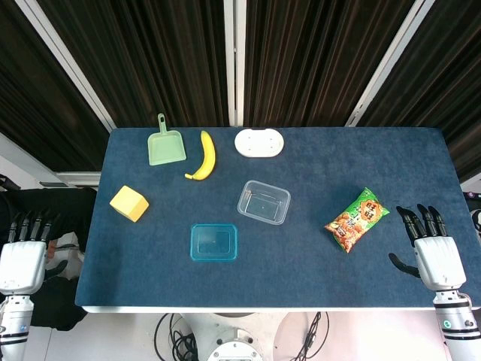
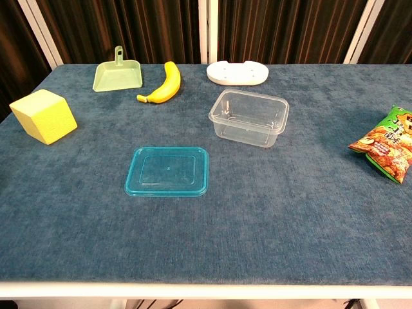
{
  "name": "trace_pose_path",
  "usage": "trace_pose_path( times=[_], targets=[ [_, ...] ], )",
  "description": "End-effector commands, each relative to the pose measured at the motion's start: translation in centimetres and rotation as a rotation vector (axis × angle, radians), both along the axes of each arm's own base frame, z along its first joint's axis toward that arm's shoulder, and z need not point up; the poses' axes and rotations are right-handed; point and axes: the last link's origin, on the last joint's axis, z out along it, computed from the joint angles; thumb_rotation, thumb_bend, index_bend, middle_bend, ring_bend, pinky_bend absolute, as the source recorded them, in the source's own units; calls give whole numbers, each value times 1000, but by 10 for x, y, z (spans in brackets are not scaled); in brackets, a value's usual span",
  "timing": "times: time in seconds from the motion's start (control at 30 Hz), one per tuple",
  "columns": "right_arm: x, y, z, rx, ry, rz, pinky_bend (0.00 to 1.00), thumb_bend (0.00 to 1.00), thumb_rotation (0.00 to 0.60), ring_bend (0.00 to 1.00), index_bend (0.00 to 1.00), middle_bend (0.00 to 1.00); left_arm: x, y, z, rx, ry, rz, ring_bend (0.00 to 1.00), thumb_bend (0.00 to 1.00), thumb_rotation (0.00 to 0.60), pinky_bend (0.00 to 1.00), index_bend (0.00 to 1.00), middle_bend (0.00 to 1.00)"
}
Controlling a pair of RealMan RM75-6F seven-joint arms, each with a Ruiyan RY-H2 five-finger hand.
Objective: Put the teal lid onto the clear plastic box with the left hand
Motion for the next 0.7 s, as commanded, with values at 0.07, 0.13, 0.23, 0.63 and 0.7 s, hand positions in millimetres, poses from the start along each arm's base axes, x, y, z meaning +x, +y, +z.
trace_pose_path(
  times=[0.07,0.13,0.23,0.63,0.7],
  targets=[
    [-1,0,-1,-4,-17,-16,0,124,600,0,3,157,-3,-6,-2,-3,-52,36,0,0,600,0,133,60],
    [-2,1,-2,-3,-27,-22,0,124,600,0,3,157,-4,-9,-2,1,-49,44,0,0,600,0,132,60],
    [-4,0,-3,-1,-34,-28,0,125,600,0,3,157,-3,-12,-2,3,-53,52,0,0,600,0,132,60],
    [3,-3,3,-3,-28,20,0,124,600,0,4,157,36,21,-11,-95,-54,-172,23,38,600,11,209,163],
    [5,-3,3,1,-28,28,0,124,600,0,4,157,54,37,-18,-168,-57,-265,60,98,600,37,245,204]
  ],
)
